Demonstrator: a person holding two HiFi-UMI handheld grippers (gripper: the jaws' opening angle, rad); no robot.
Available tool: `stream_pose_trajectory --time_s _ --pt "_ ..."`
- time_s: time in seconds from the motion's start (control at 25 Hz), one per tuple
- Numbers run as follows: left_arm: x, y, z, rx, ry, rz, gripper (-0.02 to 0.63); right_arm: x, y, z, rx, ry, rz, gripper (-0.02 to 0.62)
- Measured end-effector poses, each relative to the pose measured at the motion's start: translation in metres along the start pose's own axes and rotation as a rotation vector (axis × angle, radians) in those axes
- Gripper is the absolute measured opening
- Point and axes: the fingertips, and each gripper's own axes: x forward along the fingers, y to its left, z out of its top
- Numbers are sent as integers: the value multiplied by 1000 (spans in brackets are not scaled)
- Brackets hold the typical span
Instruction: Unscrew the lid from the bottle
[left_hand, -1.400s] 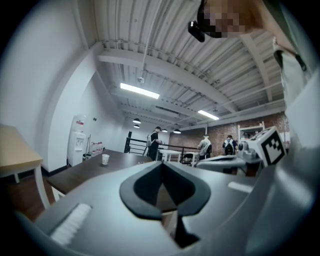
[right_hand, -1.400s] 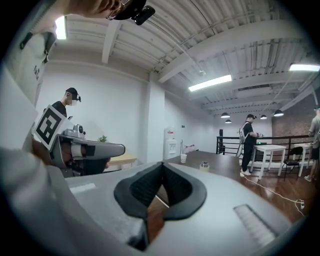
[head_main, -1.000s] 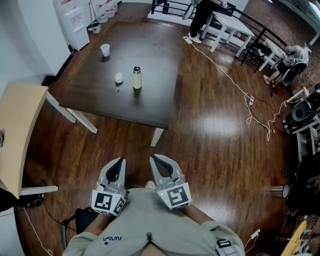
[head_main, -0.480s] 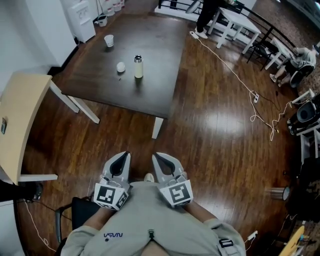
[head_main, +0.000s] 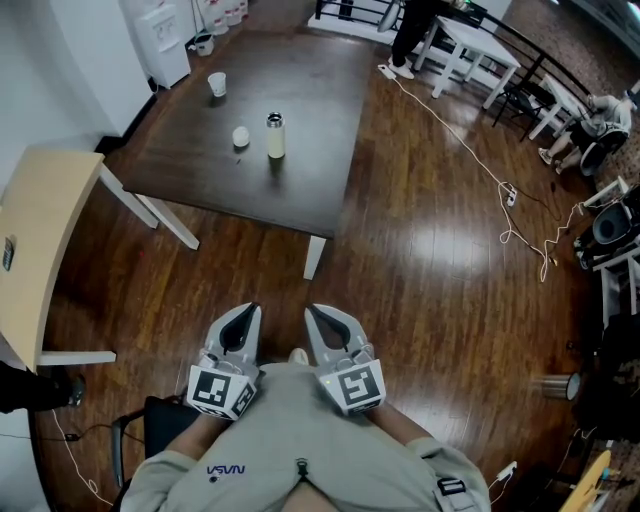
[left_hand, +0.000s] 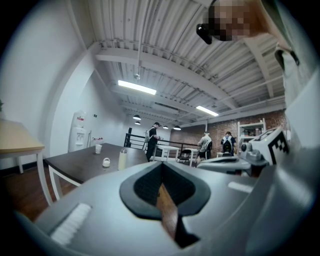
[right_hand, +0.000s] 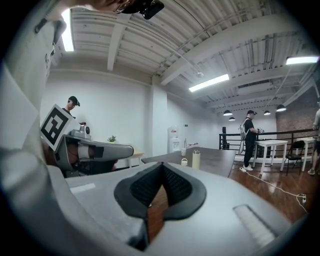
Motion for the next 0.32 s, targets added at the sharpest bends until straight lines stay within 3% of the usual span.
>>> stream_pose_trajectory --time_s 0.32 --pt "1 2 0 5 5 -12 2 4 2 -1 -4 4 0 -2"
